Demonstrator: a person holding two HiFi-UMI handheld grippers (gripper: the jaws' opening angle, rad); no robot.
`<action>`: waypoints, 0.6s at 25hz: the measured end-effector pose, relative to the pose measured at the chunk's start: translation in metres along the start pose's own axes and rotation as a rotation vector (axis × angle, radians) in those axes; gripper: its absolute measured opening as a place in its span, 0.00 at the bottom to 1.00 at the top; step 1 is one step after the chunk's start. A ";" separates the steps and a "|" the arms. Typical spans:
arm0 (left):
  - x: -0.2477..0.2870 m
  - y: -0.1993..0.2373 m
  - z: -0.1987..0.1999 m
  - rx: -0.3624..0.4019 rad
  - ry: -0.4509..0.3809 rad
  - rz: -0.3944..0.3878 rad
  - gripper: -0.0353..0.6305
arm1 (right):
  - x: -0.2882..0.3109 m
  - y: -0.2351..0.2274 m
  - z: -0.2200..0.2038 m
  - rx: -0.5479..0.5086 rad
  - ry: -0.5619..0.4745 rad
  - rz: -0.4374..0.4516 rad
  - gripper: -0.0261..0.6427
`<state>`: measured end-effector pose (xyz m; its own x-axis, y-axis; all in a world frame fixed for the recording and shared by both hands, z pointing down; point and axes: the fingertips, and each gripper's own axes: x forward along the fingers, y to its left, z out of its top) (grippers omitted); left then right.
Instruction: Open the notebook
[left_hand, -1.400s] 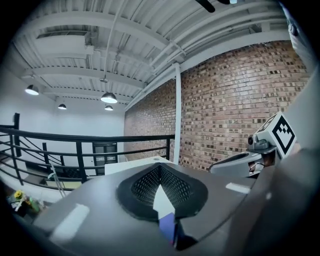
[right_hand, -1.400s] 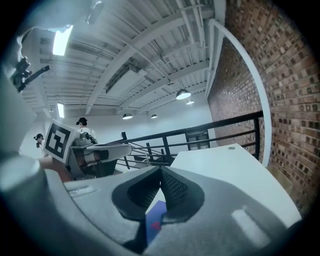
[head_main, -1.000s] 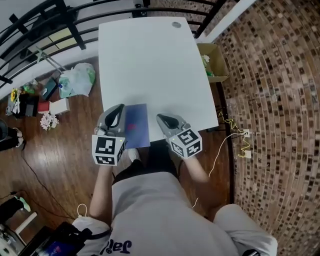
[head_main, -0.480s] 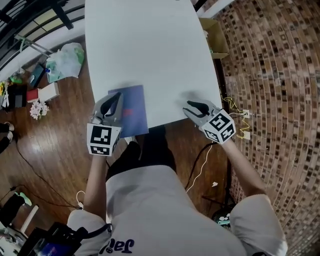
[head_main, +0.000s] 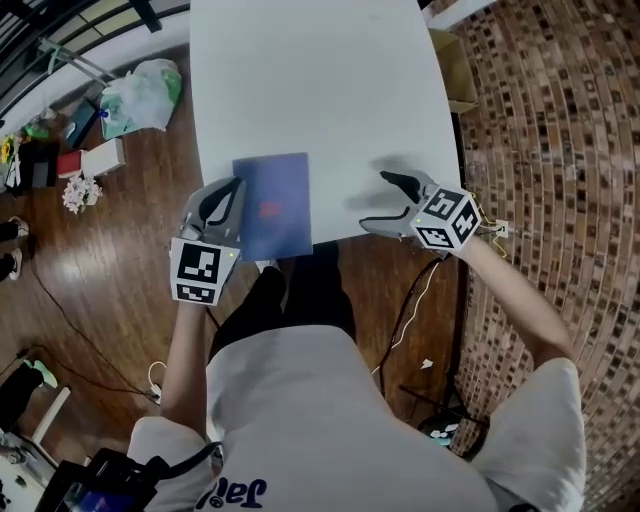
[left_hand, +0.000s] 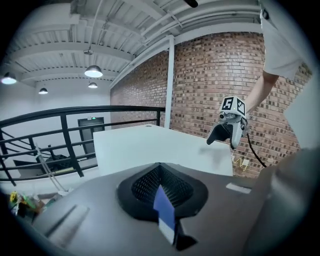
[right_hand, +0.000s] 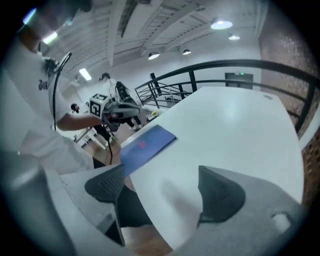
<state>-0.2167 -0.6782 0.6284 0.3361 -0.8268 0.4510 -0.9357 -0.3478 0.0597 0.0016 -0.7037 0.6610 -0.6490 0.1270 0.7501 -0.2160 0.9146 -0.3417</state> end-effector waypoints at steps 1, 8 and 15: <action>-0.004 0.004 -0.004 -0.005 0.006 0.014 0.08 | 0.012 0.008 0.008 0.045 -0.017 0.043 0.70; -0.024 0.024 -0.017 -0.050 0.015 0.072 0.08 | 0.081 0.054 0.042 0.326 -0.117 0.217 0.70; -0.034 0.027 -0.028 -0.083 0.017 0.092 0.08 | 0.102 0.050 0.042 0.536 -0.182 0.264 0.70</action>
<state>-0.2565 -0.6472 0.6399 0.2470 -0.8459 0.4727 -0.9684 -0.2323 0.0904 -0.1063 -0.6611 0.6969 -0.8343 0.2116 0.5091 -0.3366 0.5359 -0.7743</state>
